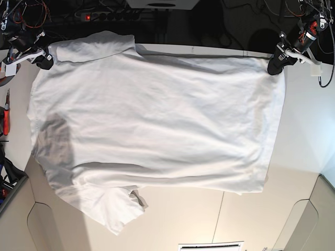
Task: Layout the t-shirt on the table in an organized manner, then fold the t-shirt properly
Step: 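Hold the hem corners taut with both grippers, smoothing the shirt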
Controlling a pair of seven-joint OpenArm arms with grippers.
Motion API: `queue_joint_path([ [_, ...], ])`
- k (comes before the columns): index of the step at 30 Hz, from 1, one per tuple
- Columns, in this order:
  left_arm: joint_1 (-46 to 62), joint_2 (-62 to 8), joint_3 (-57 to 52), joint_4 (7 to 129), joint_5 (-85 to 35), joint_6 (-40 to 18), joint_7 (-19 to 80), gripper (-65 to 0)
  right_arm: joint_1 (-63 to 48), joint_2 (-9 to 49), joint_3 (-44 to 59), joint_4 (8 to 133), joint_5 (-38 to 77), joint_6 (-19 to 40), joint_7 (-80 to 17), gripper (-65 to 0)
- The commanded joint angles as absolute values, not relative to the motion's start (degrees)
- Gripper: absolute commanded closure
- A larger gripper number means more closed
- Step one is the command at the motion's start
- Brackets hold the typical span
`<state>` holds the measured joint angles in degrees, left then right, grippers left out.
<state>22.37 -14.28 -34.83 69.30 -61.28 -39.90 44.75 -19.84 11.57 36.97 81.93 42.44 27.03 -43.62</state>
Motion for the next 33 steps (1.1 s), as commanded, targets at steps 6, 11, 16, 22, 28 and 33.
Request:
queue_joint_path([
  [6, 22.7, -14.9, -34.9, 69.8, -62.1, -40.0, 43.9, 0.0, -19.7, 12.2, 37.4, 82.7, 43.5, 27.4, -43.3, 0.0],
  [11, 22.7, -14.9, -34.9, 69.8, -62.1, -40.0, 43.9, 0.0, -19.7, 12.2, 37.4, 82.7, 43.6, 27.5, -43.3, 0.0],
  [16, 22.7, -14.9, -34.9, 69.8, -62.1, -40.0, 43.9, 0.0, -19.7, 12.2, 37.4, 82.7, 44.0, 27.5, -43.3, 0.0],
  [22, 22.7, -14.9, -34.9, 69.8, -62.1, -40.0, 43.9, 0.0, -19.7, 12.2, 37.4, 82.7, 45.3, 27.5, -43.3, 0.0],
  [28, 22.7, -14.9, -34.9, 69.8, -62.1, -40.0, 43.9, 0.0, -19.7, 12.2, 37.4, 82.7, 45.3, 27.5, -43.4, 0.0],
  [33, 22.9, -14.9, -35.1, 69.8, -64.7, -40.0, 44.0, 0.0, -19.7, 12.2, 37.4, 82.7, 45.3, 27.5, -44.6, 0.0],
])
